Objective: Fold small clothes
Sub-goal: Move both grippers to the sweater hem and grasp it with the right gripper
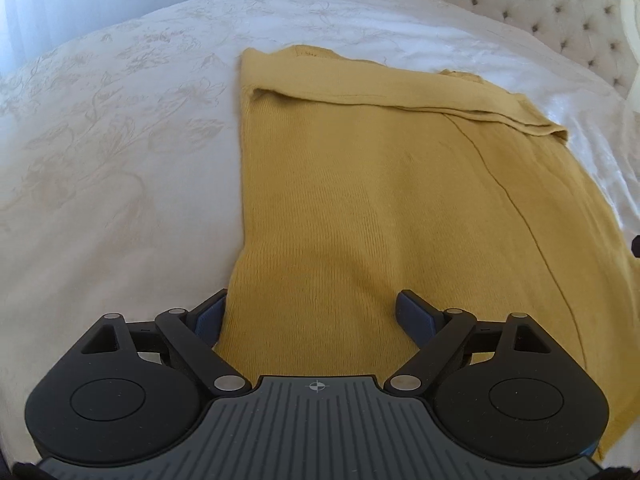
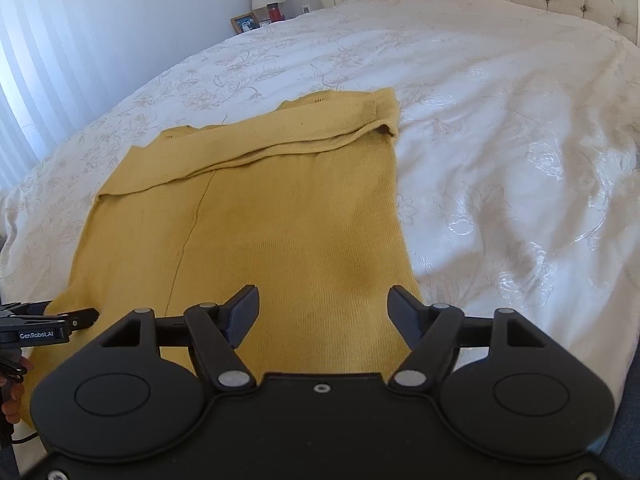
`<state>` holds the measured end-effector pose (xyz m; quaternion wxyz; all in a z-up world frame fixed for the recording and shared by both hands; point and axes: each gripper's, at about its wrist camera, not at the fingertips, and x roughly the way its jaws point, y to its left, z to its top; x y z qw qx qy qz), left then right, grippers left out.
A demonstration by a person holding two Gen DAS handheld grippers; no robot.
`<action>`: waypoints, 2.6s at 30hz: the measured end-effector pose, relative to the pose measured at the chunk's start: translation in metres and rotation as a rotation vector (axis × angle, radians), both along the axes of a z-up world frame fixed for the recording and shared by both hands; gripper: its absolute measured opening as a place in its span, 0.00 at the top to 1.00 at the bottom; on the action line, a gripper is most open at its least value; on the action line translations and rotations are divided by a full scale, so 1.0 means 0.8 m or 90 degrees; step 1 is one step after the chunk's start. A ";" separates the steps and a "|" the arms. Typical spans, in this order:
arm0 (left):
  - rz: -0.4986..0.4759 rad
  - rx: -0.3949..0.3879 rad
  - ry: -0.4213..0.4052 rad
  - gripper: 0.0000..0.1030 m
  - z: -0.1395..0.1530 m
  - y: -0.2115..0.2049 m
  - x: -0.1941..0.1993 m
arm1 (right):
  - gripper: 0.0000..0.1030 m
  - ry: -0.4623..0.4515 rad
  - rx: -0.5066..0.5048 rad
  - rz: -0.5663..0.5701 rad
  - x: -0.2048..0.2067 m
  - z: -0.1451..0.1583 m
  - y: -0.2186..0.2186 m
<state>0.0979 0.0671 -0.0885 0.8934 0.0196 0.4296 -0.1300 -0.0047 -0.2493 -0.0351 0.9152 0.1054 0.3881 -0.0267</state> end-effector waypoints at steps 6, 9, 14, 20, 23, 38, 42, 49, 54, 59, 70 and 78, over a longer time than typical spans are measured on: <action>0.018 -0.003 0.016 0.15 0.005 0.016 -0.043 | 0.24 0.053 0.002 -0.011 -0.023 -0.010 -0.008; 0.008 0.022 0.023 0.15 0.004 0.011 -0.061 | 0.22 0.088 -0.001 -0.023 -0.033 -0.016 -0.014; 0.001 0.036 0.018 0.15 0.002 0.007 -0.093 | 0.18 0.144 0.046 -0.056 -0.044 -0.026 -0.033; 0.000 0.029 0.007 0.10 -0.004 0.007 -0.106 | 0.12 0.179 0.108 -0.062 -0.048 -0.038 -0.043; -0.001 0.041 0.006 0.08 -0.004 0.002 -0.105 | 0.05 0.195 0.109 -0.043 -0.045 -0.043 -0.037; -0.009 0.025 0.010 0.01 -0.008 0.006 -0.107 | 0.00 0.222 0.076 -0.021 -0.043 -0.048 -0.023; -0.009 0.011 0.021 0.02 -0.001 0.013 -0.107 | 0.00 0.220 0.079 -0.018 -0.043 -0.048 -0.026; 0.011 -0.023 0.045 0.12 0.013 0.039 -0.115 | 0.00 0.216 0.080 -0.019 -0.041 -0.048 -0.023; 0.040 -0.083 0.067 0.13 0.014 0.065 -0.108 | 0.00 0.214 0.088 -0.019 -0.044 -0.048 -0.025; 0.052 -0.103 0.069 0.20 0.016 0.075 -0.101 | 0.00 0.217 0.117 -0.011 -0.048 -0.043 -0.031; 0.028 -0.101 0.062 0.45 0.013 0.075 -0.092 | 0.34 0.246 0.126 0.012 -0.066 -0.029 -0.058; 0.017 -0.098 0.061 0.55 0.011 0.074 -0.092 | 0.75 0.192 0.134 0.007 -0.078 -0.013 -0.064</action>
